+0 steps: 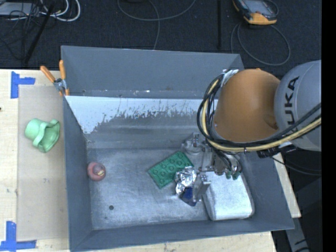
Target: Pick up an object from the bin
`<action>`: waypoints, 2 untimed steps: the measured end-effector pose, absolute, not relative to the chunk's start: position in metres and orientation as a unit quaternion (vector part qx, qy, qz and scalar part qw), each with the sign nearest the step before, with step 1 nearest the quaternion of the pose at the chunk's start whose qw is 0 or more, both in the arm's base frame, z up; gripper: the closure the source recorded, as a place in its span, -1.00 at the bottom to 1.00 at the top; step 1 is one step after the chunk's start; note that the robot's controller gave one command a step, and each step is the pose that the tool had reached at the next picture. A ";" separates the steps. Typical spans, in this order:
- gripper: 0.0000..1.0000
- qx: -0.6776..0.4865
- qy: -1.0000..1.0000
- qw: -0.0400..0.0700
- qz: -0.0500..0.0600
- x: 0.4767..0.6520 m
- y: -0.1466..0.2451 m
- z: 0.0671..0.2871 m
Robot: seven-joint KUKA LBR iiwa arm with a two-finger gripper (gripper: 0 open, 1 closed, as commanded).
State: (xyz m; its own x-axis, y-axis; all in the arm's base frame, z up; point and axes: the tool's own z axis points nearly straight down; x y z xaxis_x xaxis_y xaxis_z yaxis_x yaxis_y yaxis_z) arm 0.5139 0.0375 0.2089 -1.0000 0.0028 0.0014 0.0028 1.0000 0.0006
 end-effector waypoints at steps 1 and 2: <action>-1.00 -0.033 -0.999 0.004 0.000 0.552 0.038 0.122; -1.00 -0.158 -0.987 -0.008 -0.003 0.553 -0.002 0.075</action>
Offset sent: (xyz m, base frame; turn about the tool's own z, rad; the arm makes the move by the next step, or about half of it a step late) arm 0.0400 0.0004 -0.0820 0.0630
